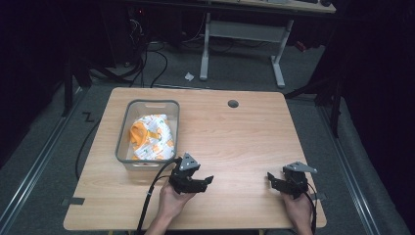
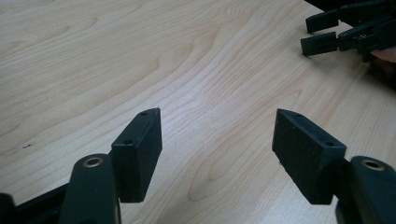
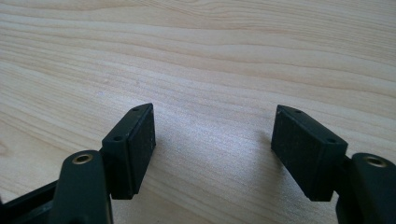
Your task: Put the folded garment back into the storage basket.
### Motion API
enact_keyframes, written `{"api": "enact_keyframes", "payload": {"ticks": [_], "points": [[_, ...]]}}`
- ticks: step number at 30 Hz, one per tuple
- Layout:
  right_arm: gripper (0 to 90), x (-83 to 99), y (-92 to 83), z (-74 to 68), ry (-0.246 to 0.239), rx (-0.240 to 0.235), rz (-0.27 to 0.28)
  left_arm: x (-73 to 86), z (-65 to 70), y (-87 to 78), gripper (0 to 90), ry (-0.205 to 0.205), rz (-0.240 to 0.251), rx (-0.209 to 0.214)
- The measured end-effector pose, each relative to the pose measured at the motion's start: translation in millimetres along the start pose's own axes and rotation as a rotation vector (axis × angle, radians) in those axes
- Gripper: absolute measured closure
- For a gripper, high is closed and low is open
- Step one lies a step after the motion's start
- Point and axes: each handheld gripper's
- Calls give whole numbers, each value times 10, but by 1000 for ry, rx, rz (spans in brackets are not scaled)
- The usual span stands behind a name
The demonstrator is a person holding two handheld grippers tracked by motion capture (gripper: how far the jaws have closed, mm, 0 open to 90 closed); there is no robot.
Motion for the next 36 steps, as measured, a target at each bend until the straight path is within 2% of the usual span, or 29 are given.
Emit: {"api": "enact_keyframes", "payload": {"ticks": [17,36], "points": [[310,1,0,1,-4,-2,1,141,-5,142,339,10,-46,-14],[309,0,0,0,-4,-2,1,283,-72,270,339,-10,-89,-39]]}}
Point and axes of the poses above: each handheld gripper's, and its own axes: y roughly forward along the jaws, x roughly out of its underside, z roughly to its right, and after that the axes turned 15 degrees about z, right-handed
